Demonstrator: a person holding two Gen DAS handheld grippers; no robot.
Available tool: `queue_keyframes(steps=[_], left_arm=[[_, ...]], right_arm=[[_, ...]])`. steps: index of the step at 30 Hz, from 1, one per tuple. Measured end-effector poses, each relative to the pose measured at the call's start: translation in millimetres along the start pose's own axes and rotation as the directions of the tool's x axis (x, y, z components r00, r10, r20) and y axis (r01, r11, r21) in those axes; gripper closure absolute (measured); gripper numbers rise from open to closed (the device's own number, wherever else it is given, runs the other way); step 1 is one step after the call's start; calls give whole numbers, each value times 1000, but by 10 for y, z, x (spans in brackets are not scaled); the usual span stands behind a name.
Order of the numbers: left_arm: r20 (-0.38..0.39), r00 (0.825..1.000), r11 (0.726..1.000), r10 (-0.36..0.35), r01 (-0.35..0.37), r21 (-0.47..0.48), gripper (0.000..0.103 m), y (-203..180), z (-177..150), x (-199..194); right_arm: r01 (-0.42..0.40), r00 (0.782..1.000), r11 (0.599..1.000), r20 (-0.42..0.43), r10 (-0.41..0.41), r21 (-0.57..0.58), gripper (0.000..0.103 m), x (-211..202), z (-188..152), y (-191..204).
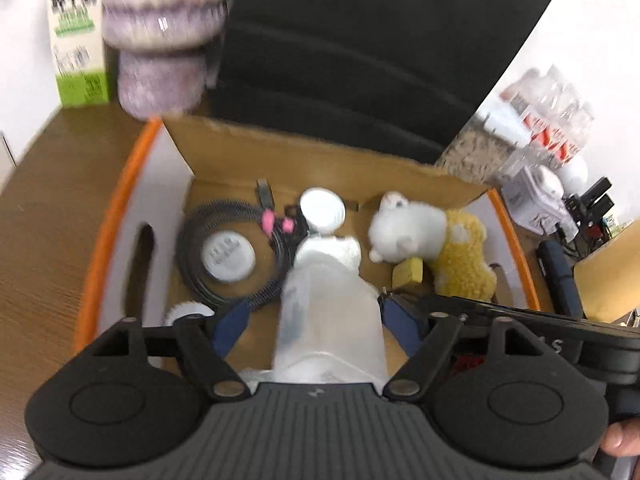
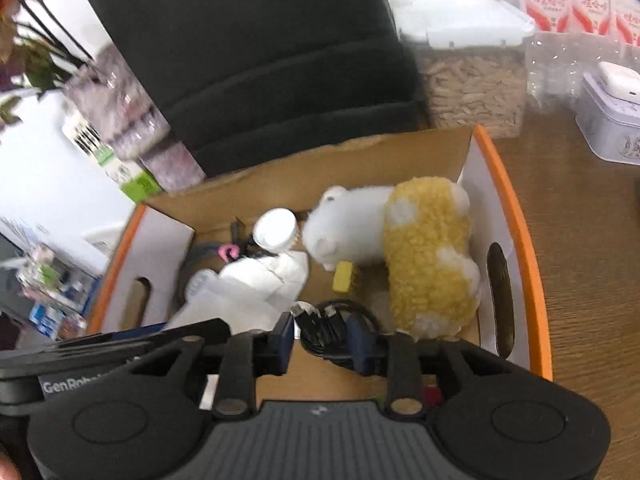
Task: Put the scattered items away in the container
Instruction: 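Lower the clear box and cable into the box and open both grippers, then withdraw both grippers from the box toward the purple cloth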
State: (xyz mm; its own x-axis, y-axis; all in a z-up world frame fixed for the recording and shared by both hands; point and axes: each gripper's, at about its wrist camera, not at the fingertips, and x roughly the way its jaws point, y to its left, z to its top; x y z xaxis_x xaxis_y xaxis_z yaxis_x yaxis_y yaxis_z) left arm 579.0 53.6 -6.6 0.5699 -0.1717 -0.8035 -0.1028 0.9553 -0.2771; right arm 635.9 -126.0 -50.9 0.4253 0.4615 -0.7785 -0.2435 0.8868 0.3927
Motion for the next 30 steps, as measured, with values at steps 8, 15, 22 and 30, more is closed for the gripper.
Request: queue_keyframes(steps=[8,15,22,30], left_arm=[[67,996,997,52,-55,47,16,-62,-80,-689],[201,964,967,174,-206,150,12,-9,-581,-1283],[286,939,950,193,-252,184,12,151,-1315,-1749],[371,907,948,202,-276,159,6,135,-2146,-2124]], right_arm=[[9,996,999,85,-5,-39,63,-636,-74,187],[98,981,990,174,-80,-102,39,-1185,-575,280],[181,942,965,316,-114,-191,25,-1581,-1267,381],[186,889,944,456,-44,-272,15,-1919,-2153,463]])
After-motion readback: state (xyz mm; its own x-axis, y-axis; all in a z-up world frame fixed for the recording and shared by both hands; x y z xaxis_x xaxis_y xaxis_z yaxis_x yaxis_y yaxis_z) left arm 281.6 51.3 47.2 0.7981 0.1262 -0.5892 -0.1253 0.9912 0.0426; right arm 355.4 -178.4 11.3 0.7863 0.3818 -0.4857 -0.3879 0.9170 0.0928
